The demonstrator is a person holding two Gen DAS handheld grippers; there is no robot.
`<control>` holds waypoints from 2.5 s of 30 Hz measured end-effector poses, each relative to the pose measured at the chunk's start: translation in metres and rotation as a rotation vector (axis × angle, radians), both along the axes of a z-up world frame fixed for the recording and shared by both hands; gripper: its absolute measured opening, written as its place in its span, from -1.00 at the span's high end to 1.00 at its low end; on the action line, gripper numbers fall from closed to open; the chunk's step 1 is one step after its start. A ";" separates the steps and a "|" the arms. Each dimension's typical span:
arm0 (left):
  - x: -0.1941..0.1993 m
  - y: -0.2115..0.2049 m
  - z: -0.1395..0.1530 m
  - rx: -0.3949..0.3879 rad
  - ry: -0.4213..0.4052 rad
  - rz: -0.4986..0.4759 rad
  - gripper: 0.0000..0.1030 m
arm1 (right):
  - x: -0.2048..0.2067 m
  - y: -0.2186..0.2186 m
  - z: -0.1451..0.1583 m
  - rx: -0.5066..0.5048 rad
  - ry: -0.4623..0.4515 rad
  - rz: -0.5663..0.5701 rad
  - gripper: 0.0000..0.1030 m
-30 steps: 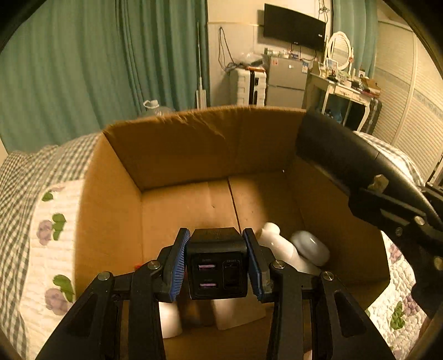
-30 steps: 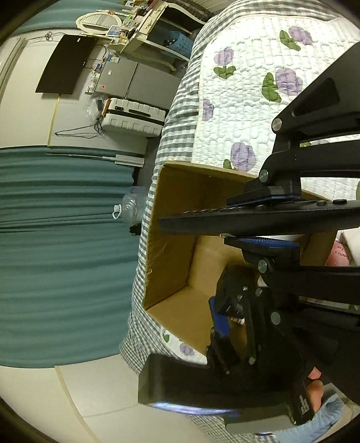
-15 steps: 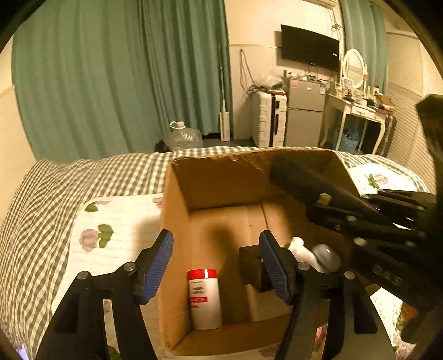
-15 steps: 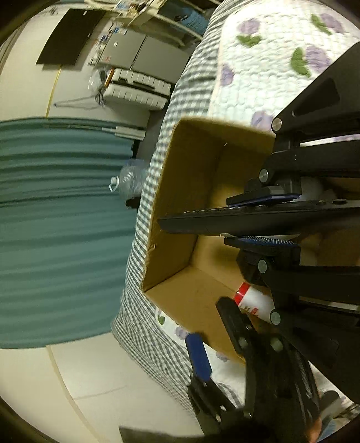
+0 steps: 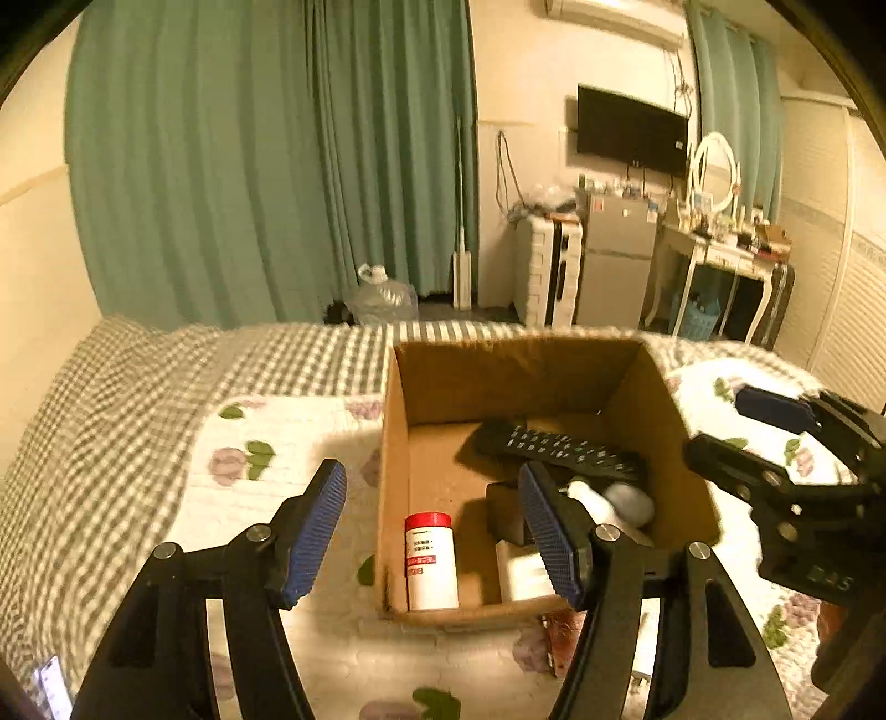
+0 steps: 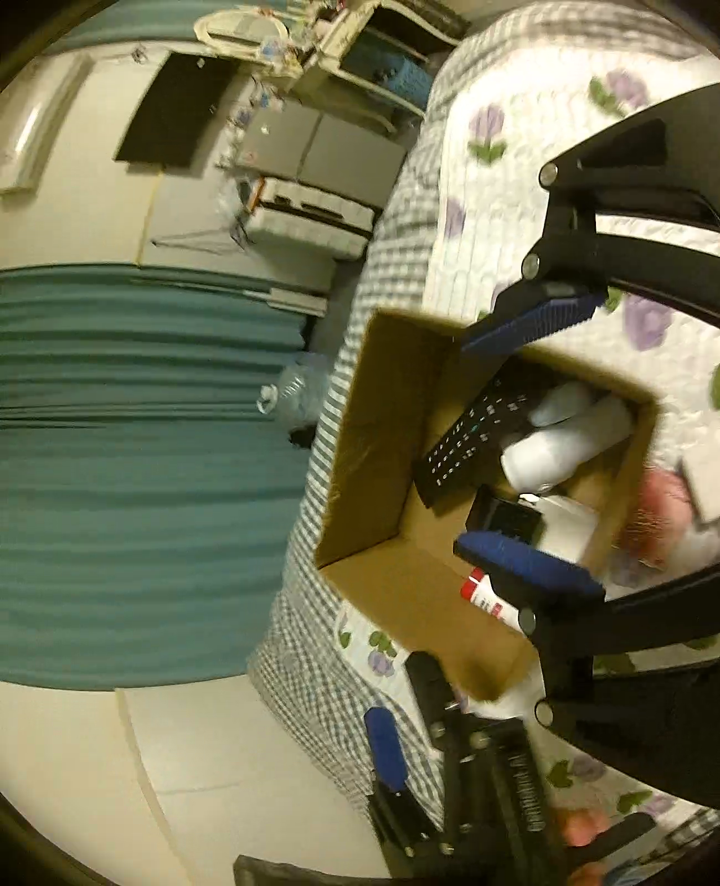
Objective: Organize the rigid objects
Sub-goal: 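Lower the charger block and remote into the box and open both tools, then grasp the small white plug adapter with the right tool, then grasp the pink patterned phone case with the left tool while the right tool holds the adapter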
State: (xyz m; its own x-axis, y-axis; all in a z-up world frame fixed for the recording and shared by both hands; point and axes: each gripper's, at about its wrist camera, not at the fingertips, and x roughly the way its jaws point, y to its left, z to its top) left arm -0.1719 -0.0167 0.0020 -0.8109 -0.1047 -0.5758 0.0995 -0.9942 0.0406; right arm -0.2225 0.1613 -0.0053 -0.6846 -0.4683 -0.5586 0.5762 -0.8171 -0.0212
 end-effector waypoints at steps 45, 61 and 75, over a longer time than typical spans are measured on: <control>0.060 0.011 -0.111 0.016 -0.238 0.029 -0.39 | 0.018 0.006 -0.151 0.169 -0.392 -0.077 -0.26; 0.003 0.094 -0.146 0.041 -0.367 -0.140 -0.39 | 0.008 0.075 -0.097 0.099 -0.309 -0.223 -0.25; -0.030 0.109 -0.177 0.003 -0.445 -0.112 -0.60 | 0.003 0.090 -0.092 0.048 -0.305 -0.256 -0.25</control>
State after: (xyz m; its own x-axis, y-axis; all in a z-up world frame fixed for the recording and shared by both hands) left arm -0.2015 0.0925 -0.1754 -0.4908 -0.0285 -0.8708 -0.0352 -0.9980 0.0525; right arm -0.2190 0.2513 -0.0976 -0.5753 -0.2730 -0.7711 0.3401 -0.9371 0.0780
